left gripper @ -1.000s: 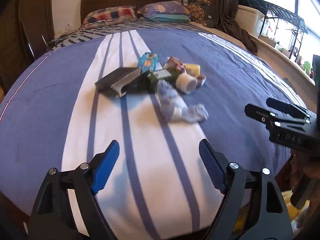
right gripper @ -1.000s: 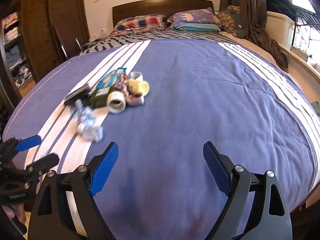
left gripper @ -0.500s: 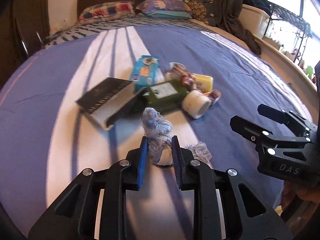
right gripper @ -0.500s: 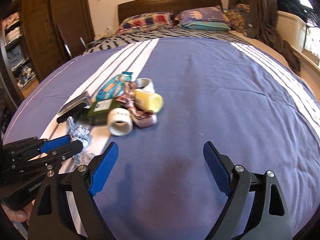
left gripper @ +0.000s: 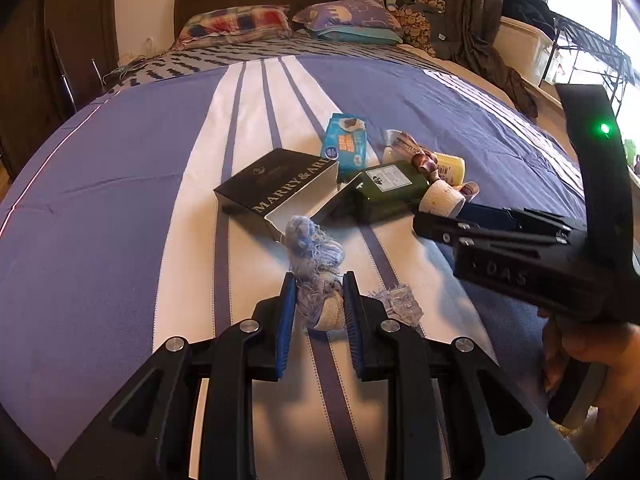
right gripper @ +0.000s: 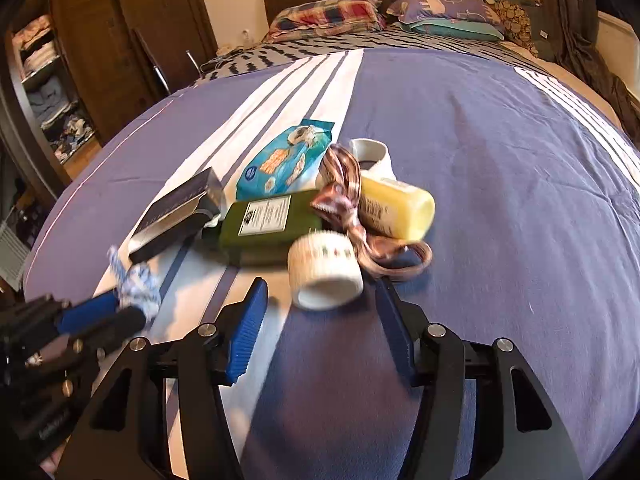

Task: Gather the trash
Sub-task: 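Grasp the crumpled blue-white cloth with the left tool while the right tool grasps the white tape roll, then carry both items down to the black bin and open both tools, then move both open tools back up to the remaining items on the bed, then grasp the black box with the left tool while the right tool grasps the ribbon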

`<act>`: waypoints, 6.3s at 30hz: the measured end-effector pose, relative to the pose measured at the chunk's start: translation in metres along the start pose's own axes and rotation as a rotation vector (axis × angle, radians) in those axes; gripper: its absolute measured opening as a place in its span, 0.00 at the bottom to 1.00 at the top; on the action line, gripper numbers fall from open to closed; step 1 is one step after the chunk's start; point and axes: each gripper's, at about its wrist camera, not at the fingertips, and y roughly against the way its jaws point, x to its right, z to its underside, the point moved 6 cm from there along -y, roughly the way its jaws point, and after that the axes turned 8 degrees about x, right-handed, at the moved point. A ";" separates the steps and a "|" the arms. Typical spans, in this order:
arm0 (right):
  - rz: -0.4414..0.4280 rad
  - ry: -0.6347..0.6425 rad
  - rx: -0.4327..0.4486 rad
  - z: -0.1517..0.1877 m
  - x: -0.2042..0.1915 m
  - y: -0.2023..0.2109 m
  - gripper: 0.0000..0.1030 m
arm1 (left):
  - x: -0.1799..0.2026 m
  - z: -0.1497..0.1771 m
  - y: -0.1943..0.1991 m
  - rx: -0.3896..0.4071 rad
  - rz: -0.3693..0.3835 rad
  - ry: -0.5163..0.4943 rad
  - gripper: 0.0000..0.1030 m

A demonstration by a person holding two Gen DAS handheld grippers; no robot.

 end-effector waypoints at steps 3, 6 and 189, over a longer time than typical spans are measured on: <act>0.012 -0.008 -0.003 -0.003 0.000 -0.004 0.34 | 0.001 0.002 0.000 -0.004 0.006 -0.001 0.22; 0.016 -0.006 0.010 0.000 -0.001 0.002 0.34 | 0.003 0.002 0.005 0.001 0.012 0.003 0.22; 0.018 -0.002 0.004 -0.022 0.035 -0.014 0.31 | 0.001 -0.034 -0.051 -0.040 0.064 -0.155 0.12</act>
